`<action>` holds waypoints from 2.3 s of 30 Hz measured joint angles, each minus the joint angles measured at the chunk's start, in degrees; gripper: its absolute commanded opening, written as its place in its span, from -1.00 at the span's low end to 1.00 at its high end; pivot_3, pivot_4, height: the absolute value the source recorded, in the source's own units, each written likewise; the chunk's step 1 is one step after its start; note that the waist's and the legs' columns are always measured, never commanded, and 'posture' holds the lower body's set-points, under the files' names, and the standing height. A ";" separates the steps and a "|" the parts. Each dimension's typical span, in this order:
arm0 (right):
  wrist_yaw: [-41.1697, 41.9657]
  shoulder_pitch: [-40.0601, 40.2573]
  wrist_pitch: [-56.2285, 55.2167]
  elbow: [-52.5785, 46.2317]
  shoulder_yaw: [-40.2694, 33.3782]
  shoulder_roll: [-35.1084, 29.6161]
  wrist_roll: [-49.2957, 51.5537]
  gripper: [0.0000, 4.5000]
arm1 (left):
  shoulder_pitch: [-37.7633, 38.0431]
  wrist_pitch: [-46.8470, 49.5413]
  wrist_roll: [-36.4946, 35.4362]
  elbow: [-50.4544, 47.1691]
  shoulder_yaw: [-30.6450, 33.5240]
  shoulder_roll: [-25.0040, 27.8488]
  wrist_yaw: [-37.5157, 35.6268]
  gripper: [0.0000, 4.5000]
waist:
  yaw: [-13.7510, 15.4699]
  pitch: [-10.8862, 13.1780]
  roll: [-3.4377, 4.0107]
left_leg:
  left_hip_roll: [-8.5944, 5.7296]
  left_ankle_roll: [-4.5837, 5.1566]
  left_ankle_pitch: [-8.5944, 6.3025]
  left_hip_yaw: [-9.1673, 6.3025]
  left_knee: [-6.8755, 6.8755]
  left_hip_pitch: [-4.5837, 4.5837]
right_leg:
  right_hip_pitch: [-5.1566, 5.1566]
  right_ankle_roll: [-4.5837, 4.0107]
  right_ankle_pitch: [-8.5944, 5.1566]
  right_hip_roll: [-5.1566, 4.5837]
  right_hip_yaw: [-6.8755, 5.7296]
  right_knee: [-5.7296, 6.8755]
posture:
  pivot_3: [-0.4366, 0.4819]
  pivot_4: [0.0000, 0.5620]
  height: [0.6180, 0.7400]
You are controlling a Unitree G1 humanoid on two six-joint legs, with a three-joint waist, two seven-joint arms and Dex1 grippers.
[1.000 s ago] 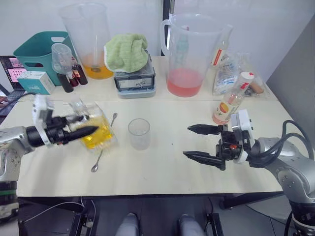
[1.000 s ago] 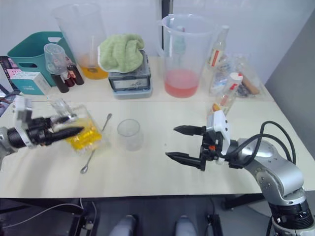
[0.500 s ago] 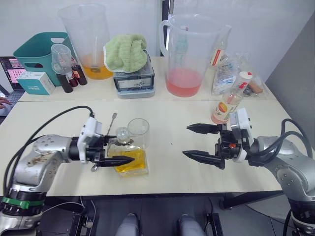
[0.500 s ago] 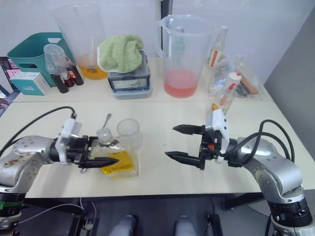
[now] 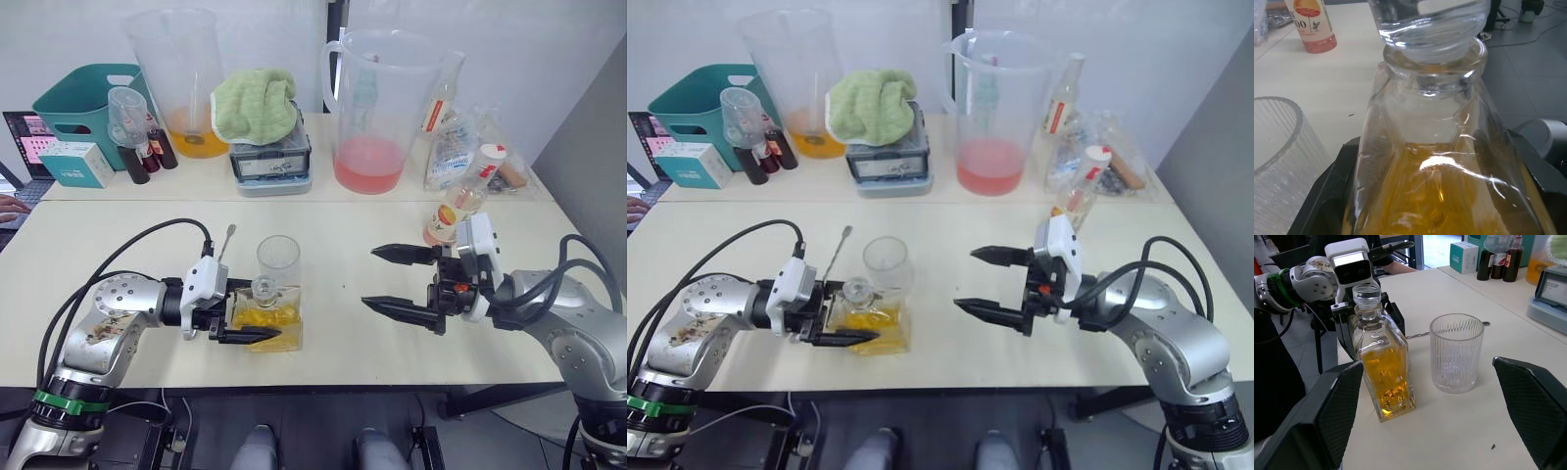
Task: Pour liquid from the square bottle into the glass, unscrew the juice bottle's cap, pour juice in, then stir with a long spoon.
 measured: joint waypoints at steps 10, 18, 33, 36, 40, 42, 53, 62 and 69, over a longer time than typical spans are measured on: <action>-0.03 -0.55 0.78 0.07 0.00 0.00 0.01 1.00 | 0.04 2.67 -2.07 0.75 0.68 0.02 1.24 0.99 | 0.04 0.00 0.00 | 0.00 0.00 0.00 -0.01 0.01 0.02 | 0.01 0.00 0.00 0.00 -0.01 0.01 | -0.05 -0.47 0.99; 0.32 -0.85 1.30 0.14 0.01 0.08 0.01 1.00 | 1.38 5.51 -4.30 -2.48 1.15 0.17 1.87 0.99 | 0.06 0.00 0.00 | 0.01 0.00 0.00 -0.01 0.01 0.01 | 0.01 0.00 0.00 0.00 0.00 0.01 | -0.05 -0.47 0.99; 0.11 -2.05 1.63 0.06 0.28 0.27 0.00 1.00 | 0.02 7.75 -4.34 -3.48 1.19 0.02 3.20 0.26 | 0.04 0.00 0.01 | 0.01 0.00 0.00 -0.01 0.01 0.02 | 0.01 0.00 0.00 0.01 -0.01 0.01 | -0.05 -0.47 0.99; -0.84 -3.35 2.44 -0.10 1.78 1.09 -0.01 1.00 | 0.01 7.68 -4.21 -3.48 1.17 0.00 3.18 0.26 | -0.04 0.00 0.01 | 0.01 0.00 0.00 0.00 0.01 0.03 | 0.01 0.00 0.00 0.00 0.00 0.01 | -0.05 -0.47 0.99; -3.34 -8.40 5.37 -1.21 4.44 3.10 0.17 1.00 | 0.04 7.08 -3.99 -3.46 1.00 -0.01 3.02 0.26 | -0.02 0.00 0.02 | 0.01 0.00 0.00 -0.02 0.00 0.03 | 0.01 0.00 0.00 0.01 -0.01 0.01 | -0.05 -0.47 0.99; -6.10 -12.77 8.10 -1.42 6.25 5.71 0.92 1.00 | 0.07 6.33 -3.58 -3.40 0.96 -0.01 2.70 0.26 | -0.06 0.01 0.02 | 0.02 0.00 0.00 -0.02 0.00 0.04 | 0.00 0.00 0.00 0.02 0.00 0.02 | -0.05 -0.47 0.99; -14.71 -23.32 15.31 -0.81 18.40 17.77 -0.86 1.00 | -0.66 4.77 -2.88 -2.83 -0.04 -0.52 2.32 0.26 | 0.17 0.00 0.05 | 0.01 -0.01 0.01 -0.11 0.01 0.03 | 0.00 0.00 0.00 0.04 -0.03 0.04 | -0.05 -0.47 0.99; -12.03 -24.16 14.61 2.36 21.95 18.12 -6.42 0.33 | -0.93 4.77 -2.86 -2.58 -0.11 -0.54 2.27 0.26 | 0.12 0.00 0.05 | 0.01 -0.01 0.01 -0.11 0.01 0.03 | -0.01 0.00 0.00 0.04 -0.03 0.05 | -0.05 -0.47 0.99; -10.63 -24.18 14.08 2.57 22.25 19.68 -8.17 -0.55 | -1.05 4.86 -2.85 -2.58 -0.23 -0.54 2.29 0.26 | 0.13 0.00 0.05 | 0.01 -0.01 0.01 -0.12 0.01 0.03 | -0.01 -0.01 0.00 0.04 -0.03 0.06 | -0.05 -0.47 0.99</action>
